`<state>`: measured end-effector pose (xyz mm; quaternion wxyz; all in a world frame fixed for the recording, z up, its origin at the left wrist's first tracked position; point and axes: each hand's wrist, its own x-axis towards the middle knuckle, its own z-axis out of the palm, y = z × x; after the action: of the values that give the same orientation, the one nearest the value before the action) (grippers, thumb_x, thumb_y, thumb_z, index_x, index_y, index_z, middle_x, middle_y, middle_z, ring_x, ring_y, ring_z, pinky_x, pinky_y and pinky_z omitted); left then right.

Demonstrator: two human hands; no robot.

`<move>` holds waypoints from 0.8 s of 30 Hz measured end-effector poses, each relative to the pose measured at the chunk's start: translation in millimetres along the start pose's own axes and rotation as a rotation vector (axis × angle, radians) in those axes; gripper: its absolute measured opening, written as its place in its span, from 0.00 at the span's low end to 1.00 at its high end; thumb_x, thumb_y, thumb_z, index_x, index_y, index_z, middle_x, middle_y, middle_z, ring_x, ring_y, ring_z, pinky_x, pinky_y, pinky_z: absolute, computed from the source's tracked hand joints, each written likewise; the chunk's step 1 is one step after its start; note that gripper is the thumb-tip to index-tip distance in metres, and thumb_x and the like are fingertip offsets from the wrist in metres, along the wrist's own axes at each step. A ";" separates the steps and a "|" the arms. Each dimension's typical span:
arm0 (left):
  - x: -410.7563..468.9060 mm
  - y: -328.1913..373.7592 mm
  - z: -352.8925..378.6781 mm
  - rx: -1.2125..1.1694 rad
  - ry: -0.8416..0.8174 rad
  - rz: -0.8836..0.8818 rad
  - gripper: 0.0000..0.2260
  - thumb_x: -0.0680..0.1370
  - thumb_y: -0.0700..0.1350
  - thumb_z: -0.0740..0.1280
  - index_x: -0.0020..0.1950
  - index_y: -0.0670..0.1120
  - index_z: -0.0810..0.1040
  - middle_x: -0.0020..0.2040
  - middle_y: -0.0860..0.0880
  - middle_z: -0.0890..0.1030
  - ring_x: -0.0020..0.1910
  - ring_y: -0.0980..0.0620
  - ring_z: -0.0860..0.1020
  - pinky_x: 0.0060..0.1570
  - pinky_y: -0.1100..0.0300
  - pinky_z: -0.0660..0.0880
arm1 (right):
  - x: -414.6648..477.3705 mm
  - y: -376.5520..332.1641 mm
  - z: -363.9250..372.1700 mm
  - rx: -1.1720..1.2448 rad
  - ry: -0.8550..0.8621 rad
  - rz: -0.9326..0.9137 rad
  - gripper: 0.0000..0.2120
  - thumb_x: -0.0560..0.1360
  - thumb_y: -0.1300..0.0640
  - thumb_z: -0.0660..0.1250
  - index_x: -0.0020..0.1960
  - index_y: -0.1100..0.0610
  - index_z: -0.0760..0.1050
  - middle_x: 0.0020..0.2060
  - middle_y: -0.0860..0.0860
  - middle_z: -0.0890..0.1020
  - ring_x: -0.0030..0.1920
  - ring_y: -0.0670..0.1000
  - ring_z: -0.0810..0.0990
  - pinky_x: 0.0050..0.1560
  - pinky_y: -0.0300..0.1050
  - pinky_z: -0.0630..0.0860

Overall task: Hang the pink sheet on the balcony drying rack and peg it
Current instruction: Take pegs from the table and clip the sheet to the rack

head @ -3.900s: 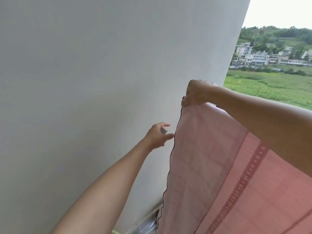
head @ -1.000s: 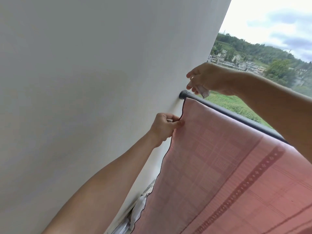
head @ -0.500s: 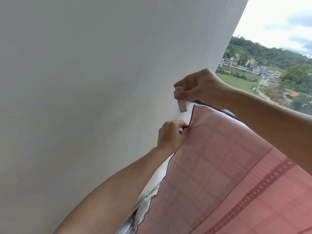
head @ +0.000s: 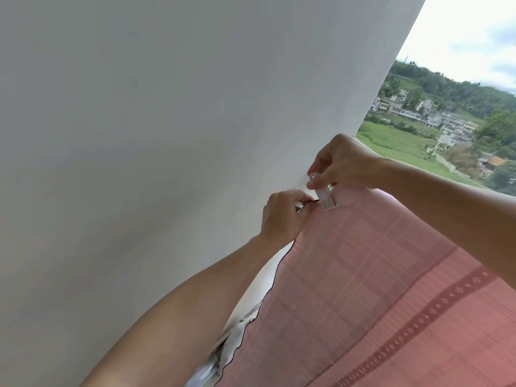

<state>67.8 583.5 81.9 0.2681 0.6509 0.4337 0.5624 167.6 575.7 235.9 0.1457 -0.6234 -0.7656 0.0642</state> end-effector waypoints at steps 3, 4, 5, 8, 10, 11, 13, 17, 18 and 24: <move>0.9 -3.4 0.2 0.007 0.001 -0.003 0.05 0.74 0.49 0.71 0.47 0.51 0.85 0.43 0.55 0.85 0.40 0.58 0.80 0.45 0.55 0.79 | -1.9 6.3 -1.7 0.084 0.009 0.028 0.09 0.60 0.56 0.83 0.36 0.54 0.84 0.31 0.50 0.85 0.31 0.45 0.79 0.40 0.44 0.78; 1.3 -4.7 1.4 -0.003 0.002 -0.004 0.05 0.74 0.49 0.71 0.46 0.50 0.85 0.43 0.55 0.85 0.39 0.57 0.80 0.44 0.54 0.79 | -3.3 8.7 -2.8 0.128 0.015 0.037 0.09 0.61 0.57 0.83 0.37 0.55 0.84 0.32 0.51 0.85 0.32 0.46 0.80 0.40 0.44 0.78; 1.4 -4.5 2.3 -0.017 0.000 -0.011 0.06 0.74 0.50 0.71 0.46 0.50 0.85 0.42 0.55 0.85 0.37 0.57 0.80 0.43 0.53 0.79 | -4.6 10.9 -3.7 0.165 0.022 0.042 0.10 0.61 0.57 0.83 0.38 0.56 0.85 0.33 0.51 0.85 0.33 0.46 0.80 0.40 0.43 0.78; 3.1 -3.8 4.2 -0.054 -0.004 -0.036 0.10 0.72 0.53 0.70 0.46 0.49 0.86 0.41 0.54 0.85 0.36 0.57 0.81 0.42 0.52 0.80 | -7.3 15.5 -4.3 0.207 0.046 0.032 0.09 0.61 0.57 0.83 0.37 0.55 0.84 0.31 0.48 0.84 0.33 0.44 0.80 0.40 0.40 0.77; 4.8 -5.7 5.1 -0.068 -0.001 -0.043 0.08 0.72 0.51 0.70 0.46 0.49 0.86 0.40 0.54 0.85 0.35 0.56 0.81 0.42 0.51 0.80 | -8.6 17.3 -2.1 0.137 0.066 0.003 0.09 0.61 0.55 0.83 0.36 0.53 0.84 0.29 0.45 0.83 0.31 0.42 0.78 0.38 0.39 0.76; 4.9 -6.7 4.6 -0.070 0.004 -0.044 0.07 0.72 0.50 0.71 0.46 0.49 0.86 0.40 0.55 0.85 0.34 0.57 0.80 0.41 0.51 0.80 | -9.3 16.9 -0.2 0.077 0.076 -0.013 0.09 0.61 0.53 0.83 0.35 0.52 0.84 0.28 0.44 0.82 0.31 0.42 0.78 0.36 0.39 0.75; 4.0 -6.7 4.0 -0.087 0.009 -0.044 0.06 0.73 0.49 0.71 0.46 0.49 0.86 0.37 0.56 0.84 0.31 0.60 0.77 0.39 0.53 0.79 | -11.3 16.1 1.1 0.007 0.092 -0.032 0.09 0.61 0.51 0.82 0.35 0.51 0.84 0.28 0.43 0.81 0.31 0.42 0.77 0.35 0.38 0.72; -1.1 -2.4 -0.1 -0.125 -0.037 -0.057 0.05 0.74 0.46 0.73 0.44 0.46 0.84 0.32 0.56 0.81 0.27 0.62 0.74 0.35 0.62 0.72 | -11.7 21.3 -3.2 -0.001 0.075 -0.007 0.17 0.60 0.46 0.82 0.45 0.52 0.85 0.32 0.44 0.81 0.35 0.44 0.78 0.38 0.40 0.73; -1.8 -3.2 -3.8 -0.125 -0.059 -0.070 0.05 0.74 0.47 0.73 0.45 0.45 0.83 0.33 0.52 0.81 0.29 0.59 0.75 0.35 0.62 0.73 | -12.5 22.3 -4.3 -0.010 0.051 0.005 0.23 0.60 0.44 0.81 0.51 0.52 0.84 0.34 0.44 0.81 0.38 0.44 0.79 0.41 0.41 0.73; -14.0 -39.1 -45.0 -0.274 -0.183 -0.537 0.06 0.76 0.42 0.61 0.49 0.42 0.75 0.42 0.47 0.79 0.35 0.50 0.71 0.32 0.61 0.65 | -22.5 4.3 0.1 -0.169 0.225 -0.157 0.30 0.69 0.39 0.74 0.67 0.48 0.74 0.56 0.48 0.83 0.55 0.50 0.81 0.55 0.48 0.76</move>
<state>14.2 583.9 52.2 0.5301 0.5190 0.4843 0.4637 175.6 554.7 231.4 0.1821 -0.5748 -0.7935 -0.0822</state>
